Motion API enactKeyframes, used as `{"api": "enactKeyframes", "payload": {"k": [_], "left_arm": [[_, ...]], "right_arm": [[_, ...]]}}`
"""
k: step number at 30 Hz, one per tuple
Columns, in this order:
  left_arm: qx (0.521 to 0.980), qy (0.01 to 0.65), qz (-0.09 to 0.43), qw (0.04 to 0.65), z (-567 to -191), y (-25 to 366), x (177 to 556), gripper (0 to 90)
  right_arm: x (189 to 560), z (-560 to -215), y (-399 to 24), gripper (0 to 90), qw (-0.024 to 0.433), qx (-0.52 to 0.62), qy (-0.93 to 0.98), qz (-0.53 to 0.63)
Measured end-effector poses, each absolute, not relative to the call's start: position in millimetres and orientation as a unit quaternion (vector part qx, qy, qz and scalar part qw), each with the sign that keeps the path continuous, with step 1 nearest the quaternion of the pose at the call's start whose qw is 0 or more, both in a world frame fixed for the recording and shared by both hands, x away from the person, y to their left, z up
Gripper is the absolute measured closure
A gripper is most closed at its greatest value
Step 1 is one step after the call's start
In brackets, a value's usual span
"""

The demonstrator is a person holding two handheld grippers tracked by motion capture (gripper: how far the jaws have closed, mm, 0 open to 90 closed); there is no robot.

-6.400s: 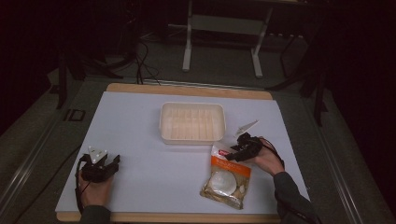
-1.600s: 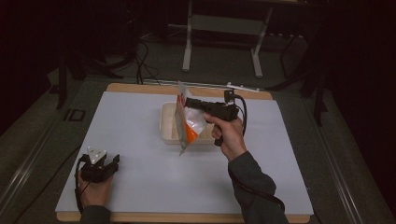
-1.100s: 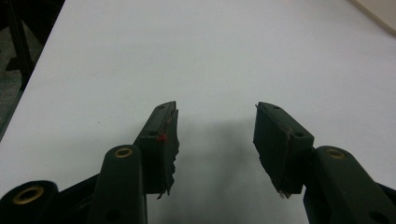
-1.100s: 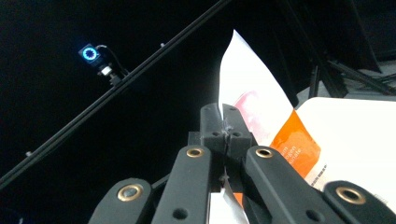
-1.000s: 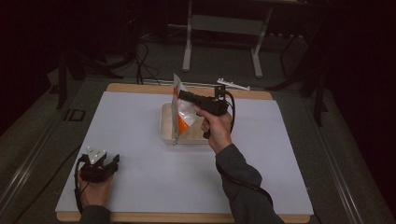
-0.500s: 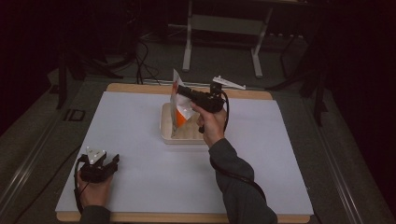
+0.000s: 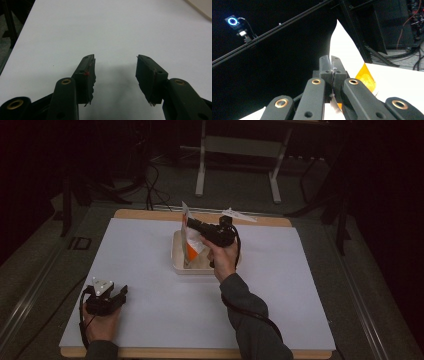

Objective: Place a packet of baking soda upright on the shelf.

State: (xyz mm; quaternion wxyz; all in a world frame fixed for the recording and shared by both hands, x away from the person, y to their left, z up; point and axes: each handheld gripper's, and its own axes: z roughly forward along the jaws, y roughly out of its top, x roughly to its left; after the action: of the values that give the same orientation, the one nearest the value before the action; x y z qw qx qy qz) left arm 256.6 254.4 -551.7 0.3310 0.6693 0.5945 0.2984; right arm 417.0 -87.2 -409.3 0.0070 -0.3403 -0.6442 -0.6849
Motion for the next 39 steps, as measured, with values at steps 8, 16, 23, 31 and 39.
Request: {"api": "enactKeyframes", "payload": {"k": [8,16,23,31,39], "left_arm": [[0.669,0.595,0.298,0.332,-551.6,254.5,256.6,49.4],[0.669,0.595,0.298,0.332,-551.5,254.5,256.6,49.4],[0.670,0.594,0.298,0.330,-551.5,254.4,256.6,49.4],[0.670,0.594,0.298,0.331,-551.6,254.5,256.7,49.4],[0.670,0.594,0.297,0.331,-551.5,254.4,256.7,49.4]], "right_arm": [[409.3,-412.0,-83.0,90.0,-0.012,-0.363,-0.626,-0.690],[412.7,-420.9,-81.6,90.0,-0.017,-0.393,-0.622,-0.677],[414.7,-423.2,-83.1,90.0,-0.013,-0.402,-0.614,-0.679],[417.4,-423.8,-79.0,89.8,-0.016,-0.410,-0.612,-0.676],[420.8,-422.2,-74.6,87.9,-0.032,-0.421,-0.618,-0.664]]}}
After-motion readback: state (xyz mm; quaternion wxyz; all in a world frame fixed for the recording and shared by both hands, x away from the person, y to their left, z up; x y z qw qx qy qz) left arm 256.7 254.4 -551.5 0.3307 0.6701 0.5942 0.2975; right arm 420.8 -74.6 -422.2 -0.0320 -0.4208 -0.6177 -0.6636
